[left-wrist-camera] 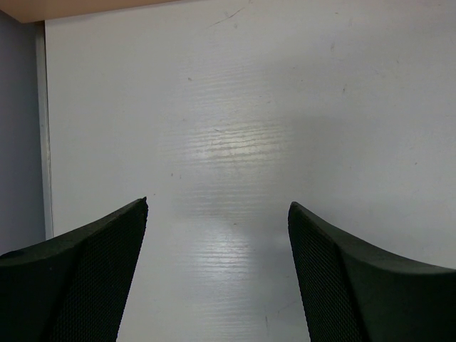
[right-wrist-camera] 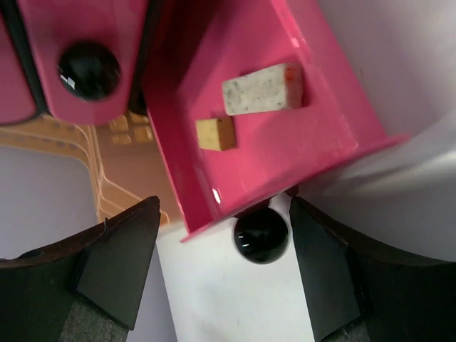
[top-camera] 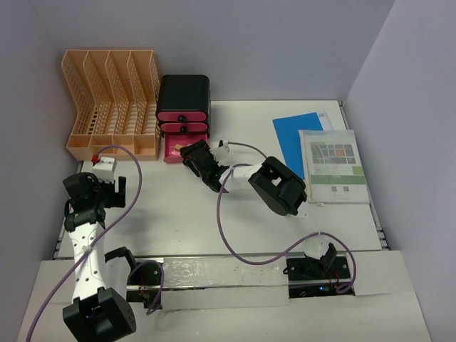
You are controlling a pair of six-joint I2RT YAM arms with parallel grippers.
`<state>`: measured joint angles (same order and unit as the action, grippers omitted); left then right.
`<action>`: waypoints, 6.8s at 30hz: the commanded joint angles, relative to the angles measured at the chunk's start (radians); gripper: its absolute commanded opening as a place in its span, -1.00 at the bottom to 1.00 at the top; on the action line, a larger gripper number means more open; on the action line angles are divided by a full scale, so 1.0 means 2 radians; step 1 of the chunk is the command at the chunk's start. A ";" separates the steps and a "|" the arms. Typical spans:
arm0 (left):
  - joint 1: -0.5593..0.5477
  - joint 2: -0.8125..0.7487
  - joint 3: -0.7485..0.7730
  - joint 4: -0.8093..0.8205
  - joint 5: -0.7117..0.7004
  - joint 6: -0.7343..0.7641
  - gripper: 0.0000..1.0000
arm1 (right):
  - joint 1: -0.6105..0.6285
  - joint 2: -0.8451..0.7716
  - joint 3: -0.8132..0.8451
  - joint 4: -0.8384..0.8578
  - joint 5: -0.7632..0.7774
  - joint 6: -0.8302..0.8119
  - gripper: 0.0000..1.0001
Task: Organize the desk
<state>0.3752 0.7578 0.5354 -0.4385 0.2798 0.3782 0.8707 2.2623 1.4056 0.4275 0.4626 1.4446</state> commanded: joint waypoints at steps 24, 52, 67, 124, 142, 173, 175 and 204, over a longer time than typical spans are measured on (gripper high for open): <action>0.003 0.013 0.015 -0.006 0.033 0.012 0.69 | 0.000 -0.001 0.047 0.221 0.082 -0.293 0.54; -0.121 0.143 0.114 -0.011 0.045 0.084 0.63 | -0.038 -0.063 0.173 -0.321 -0.074 -0.537 0.36; -0.401 0.367 0.118 0.295 -0.241 0.184 0.39 | -0.061 -0.335 -0.185 -0.179 -0.008 -0.530 0.42; -0.377 0.549 0.305 0.183 -0.132 0.073 0.70 | -0.064 -0.625 -0.396 -0.170 0.103 -0.515 0.49; -0.464 0.681 0.474 0.121 -0.177 0.066 0.68 | -0.064 -0.733 -0.445 -0.185 0.129 -0.509 0.50; -0.479 0.519 0.379 0.083 -0.115 0.004 0.69 | -0.194 -0.246 -0.095 -0.723 0.239 -0.522 0.66; -0.479 0.505 0.372 0.079 -0.112 0.004 0.69 | -0.196 -0.221 -0.102 -0.706 0.208 -0.534 0.66; -0.479 0.428 0.333 0.073 -0.084 0.000 0.69 | -0.294 -0.087 -0.126 -0.586 0.243 -0.666 0.60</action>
<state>-0.5812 1.6613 1.2018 -0.2958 0.0917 0.3771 0.3034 2.0497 1.1197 -0.8507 1.0669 0.1385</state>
